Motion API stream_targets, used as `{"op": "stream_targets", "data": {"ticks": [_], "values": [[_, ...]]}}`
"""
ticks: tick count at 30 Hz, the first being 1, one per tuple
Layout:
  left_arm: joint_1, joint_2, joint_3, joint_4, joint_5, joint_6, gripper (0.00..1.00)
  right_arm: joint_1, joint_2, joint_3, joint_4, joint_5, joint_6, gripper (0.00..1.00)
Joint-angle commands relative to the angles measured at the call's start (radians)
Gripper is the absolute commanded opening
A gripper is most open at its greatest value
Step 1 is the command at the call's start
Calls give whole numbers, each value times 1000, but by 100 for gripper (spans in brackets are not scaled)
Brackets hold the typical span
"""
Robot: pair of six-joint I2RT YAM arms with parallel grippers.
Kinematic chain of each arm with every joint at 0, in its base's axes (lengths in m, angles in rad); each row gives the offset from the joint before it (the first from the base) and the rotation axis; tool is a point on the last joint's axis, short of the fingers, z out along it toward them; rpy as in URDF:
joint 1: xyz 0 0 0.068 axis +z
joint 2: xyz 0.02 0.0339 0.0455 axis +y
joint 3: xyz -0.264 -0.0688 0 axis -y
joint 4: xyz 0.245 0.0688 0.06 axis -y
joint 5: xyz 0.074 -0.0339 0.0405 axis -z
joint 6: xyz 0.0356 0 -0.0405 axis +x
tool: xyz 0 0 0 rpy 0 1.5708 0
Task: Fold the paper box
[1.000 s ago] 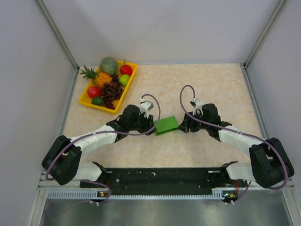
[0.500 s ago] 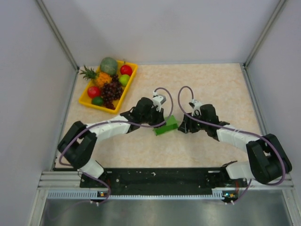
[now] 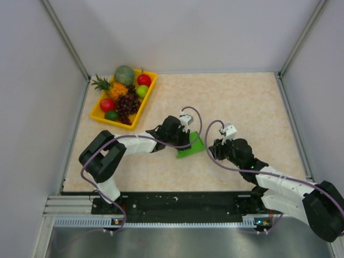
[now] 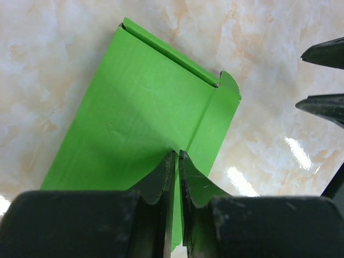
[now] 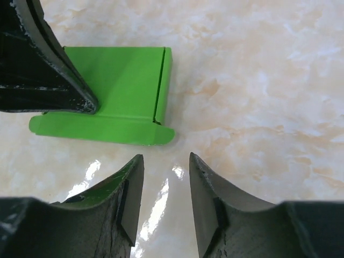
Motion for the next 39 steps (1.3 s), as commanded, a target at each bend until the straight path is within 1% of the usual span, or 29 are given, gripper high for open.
{"op": "stream_targets", "data": {"ticks": [1,2,3,4,5,6,7,8,9,10,11,13,14,15,17,20,22,26,33,36,37,38,39], "values": [[-2,-15,-42,4,-23,27,12,18,14,-15,168,63,-55,39],[0,-12,-42,0,-21,31,12,18,34,-11,171,46,-44,40],[-1,-12,-42,-5,-20,33,12,18,53,27,153,23,-27,44],[0,-12,-48,-7,-15,35,12,18,108,58,75,37,29,46],[0,-12,-52,-3,-12,35,12,20,135,92,24,72,86,48],[2,-18,-59,1,-6,36,13,7,164,160,-22,163,147,49],[2,-22,-69,7,-3,36,13,-19,207,188,-88,166,262,49],[2,-29,-75,9,-3,35,13,-51,228,204,-72,44,304,50],[3,-38,-80,13,-1,35,14,-113,241,193,-26,-13,353,50],[2,-44,-86,13,-1,35,16,-135,268,180,20,-70,434,50],[5,-50,-88,15,0,33,20,-151,282,173,66,-128,448,50],[6,-61,-88,15,0,28,22,-158,305,205,15,-138,427,46],[5,-64,-88,15,3,27,24,-157,320,227,-14,-172,421,45],[5,-61,-88,16,6,22,24,-158,331,229,-9,-202,413,44],[5,-55,-80,21,15,15,24,-155,354,248,-18,-265,390,44],[5,-47,-74,26,22,9,24,-157,362,255,-50,-282,364,47],[5,-47,-71,27,22,7,24,-157,377,252,-38,-288,364,48],[5,-47,-65,12,20,13,24,-154,437,264,-10,-321,363,48],[5,-47,-65,6,11,16,24,-145,465,281,-4,-339,369,44],[5,-42,-60,7,14,15,24,-145,460,267,27,-367,392,43],[5,-41,-57,6,15,16,24,-145,459,271,7,-367,375,42],[5,-39,-57,0,15,16,24,-143,450,303,-45,-304,352,40],[5,-41,-53,-2,17,18,24,-138,442,322,-179,-258,323,40]]}}
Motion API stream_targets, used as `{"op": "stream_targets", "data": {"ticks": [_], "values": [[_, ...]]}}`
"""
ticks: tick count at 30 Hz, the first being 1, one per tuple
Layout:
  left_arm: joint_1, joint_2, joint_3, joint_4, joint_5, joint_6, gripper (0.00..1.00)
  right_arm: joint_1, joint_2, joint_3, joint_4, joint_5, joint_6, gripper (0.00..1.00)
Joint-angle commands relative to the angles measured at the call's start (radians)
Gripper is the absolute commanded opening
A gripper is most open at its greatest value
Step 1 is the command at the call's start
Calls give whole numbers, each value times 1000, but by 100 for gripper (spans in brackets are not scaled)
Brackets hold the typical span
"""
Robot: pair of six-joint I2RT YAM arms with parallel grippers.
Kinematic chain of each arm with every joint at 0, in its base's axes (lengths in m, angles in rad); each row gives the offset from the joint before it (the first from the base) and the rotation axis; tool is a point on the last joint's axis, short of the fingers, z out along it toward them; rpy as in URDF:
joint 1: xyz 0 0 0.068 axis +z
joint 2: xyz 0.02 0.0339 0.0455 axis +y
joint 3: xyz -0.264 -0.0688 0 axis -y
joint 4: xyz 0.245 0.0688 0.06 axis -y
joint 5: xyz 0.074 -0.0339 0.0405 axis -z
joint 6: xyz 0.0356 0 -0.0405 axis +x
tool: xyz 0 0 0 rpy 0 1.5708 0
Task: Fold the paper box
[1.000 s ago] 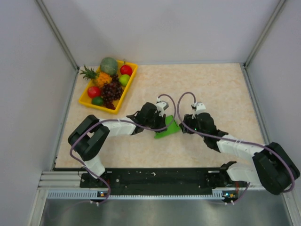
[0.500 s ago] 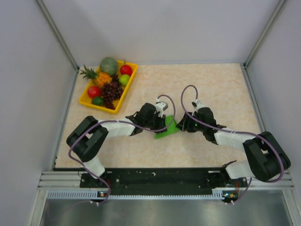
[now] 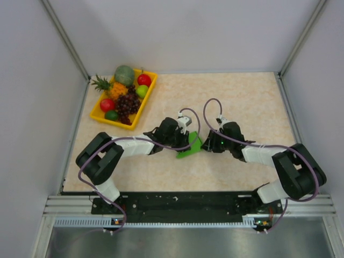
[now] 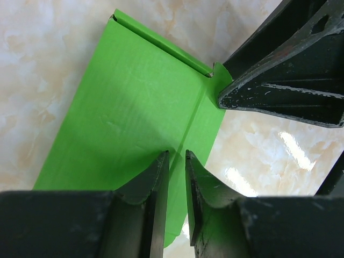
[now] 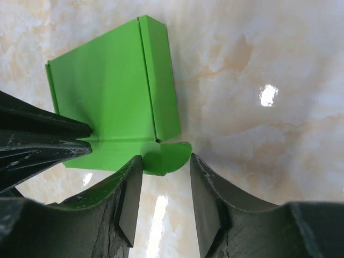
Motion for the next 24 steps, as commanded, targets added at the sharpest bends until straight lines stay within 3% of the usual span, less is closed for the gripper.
{"op": "stream_targets", "data": {"ticks": [1,4,7,15,24], "values": [[2,-1,12,-55,-4,14,24,21,-34,103,-184,93,-90,41],[2,-2,13,-60,-1,17,25,24,-118,109,-223,138,-121,53],[2,-2,16,-60,1,16,24,38,-167,100,-190,124,-129,55],[2,-5,19,-69,-4,17,25,41,-29,152,-142,43,-126,41],[2,-10,24,-72,-2,20,25,52,14,146,-127,32,-117,41]]}}
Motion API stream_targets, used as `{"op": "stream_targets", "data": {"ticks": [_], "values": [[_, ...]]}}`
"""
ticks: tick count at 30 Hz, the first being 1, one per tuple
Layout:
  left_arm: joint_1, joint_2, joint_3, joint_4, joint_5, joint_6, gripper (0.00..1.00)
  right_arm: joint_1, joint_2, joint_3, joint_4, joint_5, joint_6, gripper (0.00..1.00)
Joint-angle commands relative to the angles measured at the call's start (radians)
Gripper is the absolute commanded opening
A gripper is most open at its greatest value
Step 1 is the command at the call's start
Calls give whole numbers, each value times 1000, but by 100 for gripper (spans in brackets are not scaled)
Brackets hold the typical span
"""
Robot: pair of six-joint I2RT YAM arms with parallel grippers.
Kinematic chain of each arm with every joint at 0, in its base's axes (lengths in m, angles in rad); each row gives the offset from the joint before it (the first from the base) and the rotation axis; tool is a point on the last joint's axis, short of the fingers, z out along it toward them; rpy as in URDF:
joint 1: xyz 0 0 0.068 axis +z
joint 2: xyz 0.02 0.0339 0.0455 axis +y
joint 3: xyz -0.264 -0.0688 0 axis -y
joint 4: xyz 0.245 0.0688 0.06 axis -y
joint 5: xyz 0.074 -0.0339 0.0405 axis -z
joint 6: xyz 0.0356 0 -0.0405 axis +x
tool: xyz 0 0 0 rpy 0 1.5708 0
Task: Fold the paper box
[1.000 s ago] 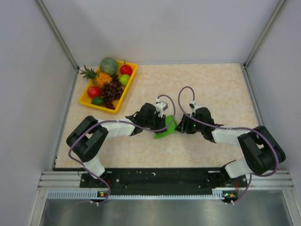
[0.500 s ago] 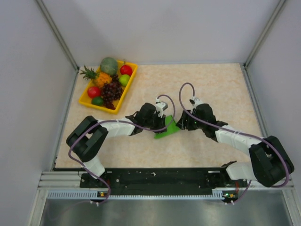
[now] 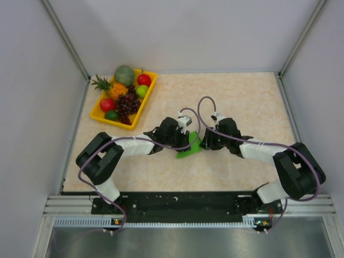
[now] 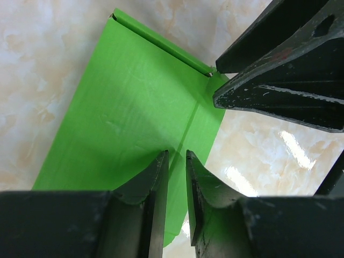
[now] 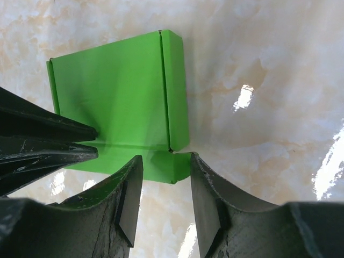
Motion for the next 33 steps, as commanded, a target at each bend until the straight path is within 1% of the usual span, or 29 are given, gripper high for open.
{"op": "stream_targets", "data": {"ticks": [1,9,14,19,24,32,33], "values": [[3,-8,16,-56,-3,19,25,11,16,29,54,-34,7,40],[2,-10,18,-57,2,16,26,16,40,24,95,-83,59,38],[2,-19,22,-67,2,21,27,14,36,13,115,-44,50,33],[2,-33,33,-93,2,30,31,17,40,16,92,-21,25,31],[2,-62,44,-106,-4,28,38,16,51,21,100,-36,21,28],[8,-183,33,-137,-58,27,43,16,79,22,132,-64,36,26],[12,-206,32,-167,-69,19,43,17,86,27,129,-67,39,26]]}}
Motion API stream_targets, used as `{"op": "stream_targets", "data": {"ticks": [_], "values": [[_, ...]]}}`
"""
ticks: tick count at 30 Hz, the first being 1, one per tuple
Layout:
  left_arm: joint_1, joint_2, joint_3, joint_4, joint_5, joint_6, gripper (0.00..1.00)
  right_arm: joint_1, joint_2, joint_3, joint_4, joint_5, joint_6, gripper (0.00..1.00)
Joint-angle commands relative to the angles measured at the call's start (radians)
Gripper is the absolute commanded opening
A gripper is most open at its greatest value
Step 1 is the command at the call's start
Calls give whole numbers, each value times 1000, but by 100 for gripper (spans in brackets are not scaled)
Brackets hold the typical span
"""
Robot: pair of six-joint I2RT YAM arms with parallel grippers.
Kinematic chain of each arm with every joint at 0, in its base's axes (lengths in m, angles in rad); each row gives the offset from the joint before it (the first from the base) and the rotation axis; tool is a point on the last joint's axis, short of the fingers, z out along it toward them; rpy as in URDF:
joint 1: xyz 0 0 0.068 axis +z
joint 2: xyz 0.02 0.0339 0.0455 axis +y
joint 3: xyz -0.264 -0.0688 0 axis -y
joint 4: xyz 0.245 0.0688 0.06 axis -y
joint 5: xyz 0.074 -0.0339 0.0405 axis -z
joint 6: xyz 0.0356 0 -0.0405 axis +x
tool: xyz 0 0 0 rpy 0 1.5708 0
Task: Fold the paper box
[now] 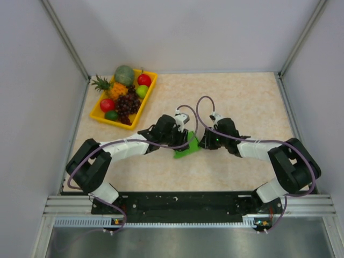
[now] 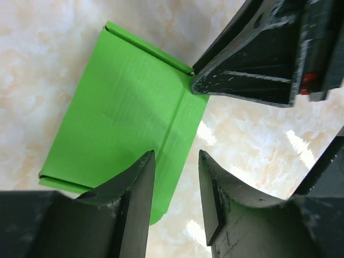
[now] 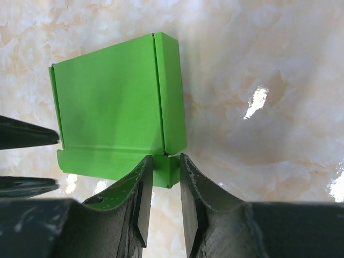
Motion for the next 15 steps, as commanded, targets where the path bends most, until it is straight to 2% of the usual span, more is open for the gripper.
{"op": "stream_targets", "data": {"ticks": [1,5,9,12,15], "values": [[12,-116,12,-48,-52,-4,43,14,22,29,40,-23,0,26],[12,-179,-33,-110,-77,-74,45,16,15,31,37,-21,0,26],[10,-282,-146,-99,-57,-244,48,16,15,35,31,-21,-2,27],[12,-334,-206,-91,-114,-268,50,17,15,34,42,-30,4,27],[10,-322,-202,-108,-105,-285,47,17,17,43,36,-34,7,27]]}}
